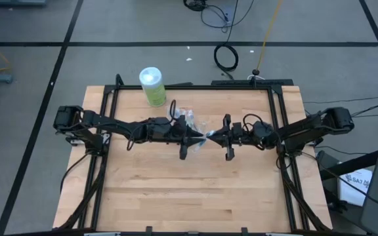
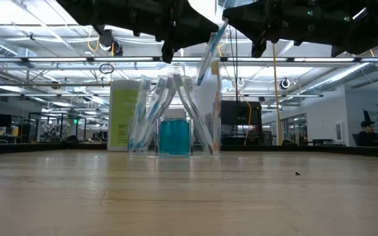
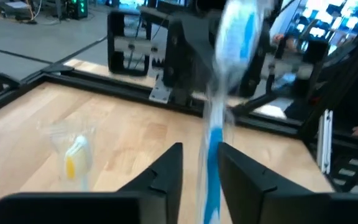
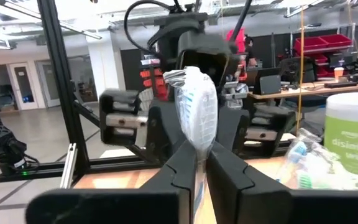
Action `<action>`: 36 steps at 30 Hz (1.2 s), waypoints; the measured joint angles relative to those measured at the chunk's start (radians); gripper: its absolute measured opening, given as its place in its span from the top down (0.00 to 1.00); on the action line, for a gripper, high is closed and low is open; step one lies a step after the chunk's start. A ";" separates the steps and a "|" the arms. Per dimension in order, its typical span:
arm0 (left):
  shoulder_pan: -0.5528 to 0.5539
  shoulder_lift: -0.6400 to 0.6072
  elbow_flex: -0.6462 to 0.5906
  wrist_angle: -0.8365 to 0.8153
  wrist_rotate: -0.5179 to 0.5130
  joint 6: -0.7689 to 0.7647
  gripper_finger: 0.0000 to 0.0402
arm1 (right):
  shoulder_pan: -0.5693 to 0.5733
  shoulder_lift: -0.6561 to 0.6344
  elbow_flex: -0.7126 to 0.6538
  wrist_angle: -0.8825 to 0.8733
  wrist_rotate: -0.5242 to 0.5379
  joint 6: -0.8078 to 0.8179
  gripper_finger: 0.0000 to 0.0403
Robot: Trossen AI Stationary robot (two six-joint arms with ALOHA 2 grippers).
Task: Pick & Place toothbrushing station
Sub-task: Put the blue toothbrush into the transparent organizer
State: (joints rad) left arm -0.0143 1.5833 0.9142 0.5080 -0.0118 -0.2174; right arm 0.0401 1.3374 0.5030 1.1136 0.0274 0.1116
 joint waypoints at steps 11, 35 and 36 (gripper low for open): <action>0.014 -0.191 -0.001 -0.415 0.001 0.018 0.65 | -0.005 -0.185 0.000 -0.246 0.029 -0.089 0.97; 0.005 -0.418 0.000 -0.670 -0.347 0.048 0.71 | -0.083 0.029 0.224 -0.544 0.208 -0.206 0.96; 0.004 -0.417 0.000 -0.681 -0.347 0.048 0.71 | -0.088 0.040 0.224 -0.543 0.208 -0.195 0.96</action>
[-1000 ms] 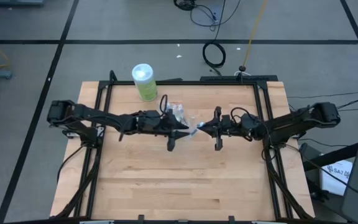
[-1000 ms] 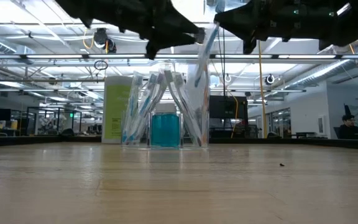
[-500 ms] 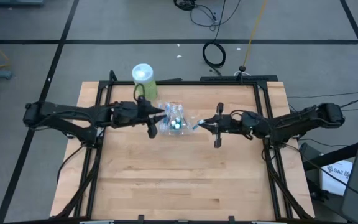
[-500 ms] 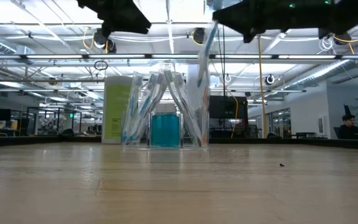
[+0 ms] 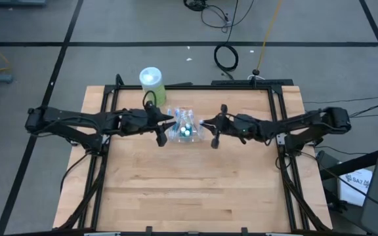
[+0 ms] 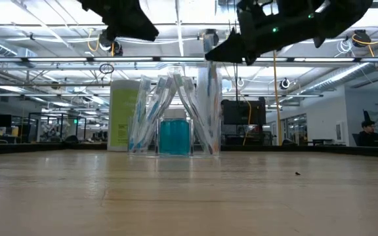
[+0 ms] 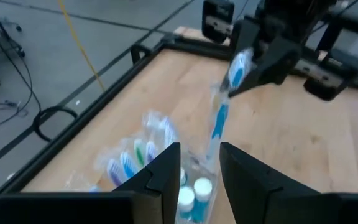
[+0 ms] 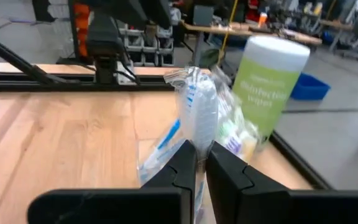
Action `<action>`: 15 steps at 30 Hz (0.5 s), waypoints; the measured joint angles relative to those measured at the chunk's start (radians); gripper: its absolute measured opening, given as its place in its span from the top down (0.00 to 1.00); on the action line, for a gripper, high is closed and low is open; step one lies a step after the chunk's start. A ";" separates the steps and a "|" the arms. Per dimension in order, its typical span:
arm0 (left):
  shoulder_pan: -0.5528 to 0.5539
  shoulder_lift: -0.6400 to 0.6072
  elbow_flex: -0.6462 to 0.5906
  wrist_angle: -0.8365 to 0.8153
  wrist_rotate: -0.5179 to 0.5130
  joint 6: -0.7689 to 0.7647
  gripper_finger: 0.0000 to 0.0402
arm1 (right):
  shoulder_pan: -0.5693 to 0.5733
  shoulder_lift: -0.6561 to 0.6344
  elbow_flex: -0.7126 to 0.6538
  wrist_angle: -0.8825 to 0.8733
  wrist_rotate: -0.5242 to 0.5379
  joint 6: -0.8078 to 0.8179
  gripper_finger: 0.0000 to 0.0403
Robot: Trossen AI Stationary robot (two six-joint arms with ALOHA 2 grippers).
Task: Pick & Place toothbrushing station
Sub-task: Put the blue toothbrush into the transparent organizer
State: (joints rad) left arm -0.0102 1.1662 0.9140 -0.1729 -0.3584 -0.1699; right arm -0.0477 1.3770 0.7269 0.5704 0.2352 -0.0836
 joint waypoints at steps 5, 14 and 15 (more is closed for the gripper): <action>-0.001 0.022 -0.001 -0.013 0.002 0.000 0.71 | -0.031 0.057 0.000 -0.005 -0.001 0.073 0.96; -0.001 0.045 0.000 -0.005 0.001 0.000 0.71 | -0.046 0.128 0.000 -0.007 -0.001 0.124 0.94; -0.001 0.048 0.000 -0.011 0.001 0.000 0.71 | -0.046 0.128 0.000 -0.007 -0.001 0.125 0.92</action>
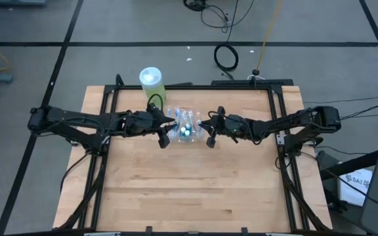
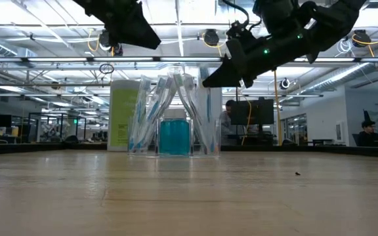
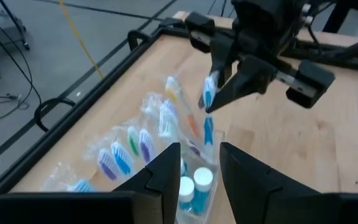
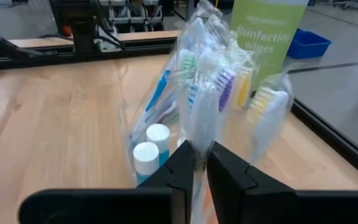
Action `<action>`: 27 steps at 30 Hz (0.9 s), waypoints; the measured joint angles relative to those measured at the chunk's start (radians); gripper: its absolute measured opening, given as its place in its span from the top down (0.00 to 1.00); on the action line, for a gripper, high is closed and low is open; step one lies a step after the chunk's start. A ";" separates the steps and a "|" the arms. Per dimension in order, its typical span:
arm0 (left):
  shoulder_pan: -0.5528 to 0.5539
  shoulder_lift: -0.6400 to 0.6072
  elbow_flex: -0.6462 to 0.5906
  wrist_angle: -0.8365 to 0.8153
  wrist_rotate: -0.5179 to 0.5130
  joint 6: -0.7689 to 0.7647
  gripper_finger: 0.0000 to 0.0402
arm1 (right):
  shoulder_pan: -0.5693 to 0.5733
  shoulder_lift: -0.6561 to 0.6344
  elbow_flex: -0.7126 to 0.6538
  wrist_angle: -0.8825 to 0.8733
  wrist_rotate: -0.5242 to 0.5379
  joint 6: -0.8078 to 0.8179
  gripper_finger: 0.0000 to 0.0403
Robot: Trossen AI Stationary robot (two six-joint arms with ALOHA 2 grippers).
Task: Pick & Place toothbrushing station
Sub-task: Put the blue toothbrush into the transparent organizer, then return to Home Position
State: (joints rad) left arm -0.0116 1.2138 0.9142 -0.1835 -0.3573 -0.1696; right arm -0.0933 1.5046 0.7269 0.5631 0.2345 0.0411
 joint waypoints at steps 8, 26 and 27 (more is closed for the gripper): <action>0.000 0.001 -0.001 -0.004 -0.001 -0.001 0.71 | 0.000 -0.008 0.000 -0.033 0.002 0.000 0.78; -0.011 -0.267 -0.002 -0.291 -0.012 0.008 0.71 | 0.018 -0.415 -0.001 -0.447 -0.007 -0.076 0.61; -0.013 -0.306 -0.003 -0.306 -0.012 0.010 0.71 | 0.017 -0.461 -0.001 -0.511 -0.031 -0.083 0.62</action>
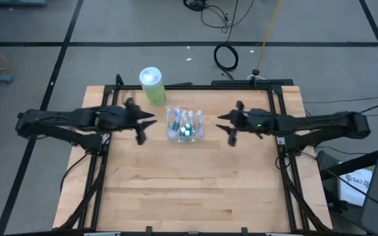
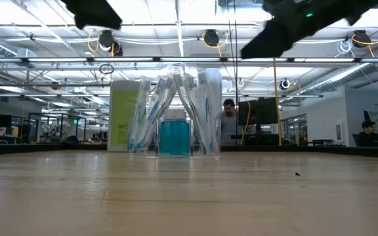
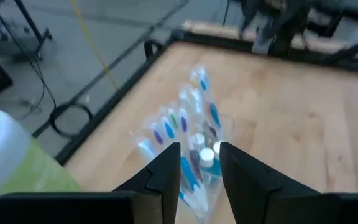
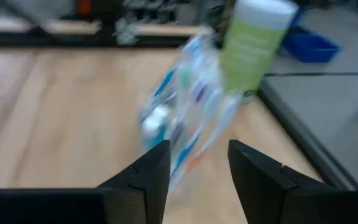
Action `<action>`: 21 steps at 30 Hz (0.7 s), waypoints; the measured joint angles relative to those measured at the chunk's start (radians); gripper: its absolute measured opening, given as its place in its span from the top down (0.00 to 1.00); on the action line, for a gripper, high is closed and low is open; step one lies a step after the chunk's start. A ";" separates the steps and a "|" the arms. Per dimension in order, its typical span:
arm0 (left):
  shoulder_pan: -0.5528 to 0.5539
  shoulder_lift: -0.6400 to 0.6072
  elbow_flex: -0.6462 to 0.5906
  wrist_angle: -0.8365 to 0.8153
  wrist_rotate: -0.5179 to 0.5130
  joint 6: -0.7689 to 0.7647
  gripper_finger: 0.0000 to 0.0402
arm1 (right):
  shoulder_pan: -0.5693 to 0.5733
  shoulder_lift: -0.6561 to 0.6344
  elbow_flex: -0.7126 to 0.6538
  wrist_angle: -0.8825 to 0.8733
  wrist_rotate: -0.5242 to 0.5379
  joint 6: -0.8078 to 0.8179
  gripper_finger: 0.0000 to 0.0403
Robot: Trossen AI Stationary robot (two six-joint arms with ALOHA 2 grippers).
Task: Pick & Place toothbrushing station
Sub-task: Return to Home Position
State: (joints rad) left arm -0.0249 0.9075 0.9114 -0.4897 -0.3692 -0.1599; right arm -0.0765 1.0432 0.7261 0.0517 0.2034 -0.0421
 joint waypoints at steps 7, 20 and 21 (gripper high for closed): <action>-0.013 -0.245 -0.107 0.011 0.001 0.082 0.71 | 0.000 -0.224 -0.030 -0.167 -0.241 0.003 0.70; -0.049 -0.613 -0.490 0.281 0.002 0.237 0.71 | 0.000 -0.569 -0.422 0.105 -0.357 0.038 0.90; -0.051 -0.633 -0.517 0.313 0.002 0.252 0.71 | 0.000 -0.597 -0.450 0.123 -0.370 0.038 0.92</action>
State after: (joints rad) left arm -0.0755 0.2748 0.3940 -0.1772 -0.3673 0.0920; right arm -0.0769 0.4461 0.2761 0.1746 -0.1669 -0.0042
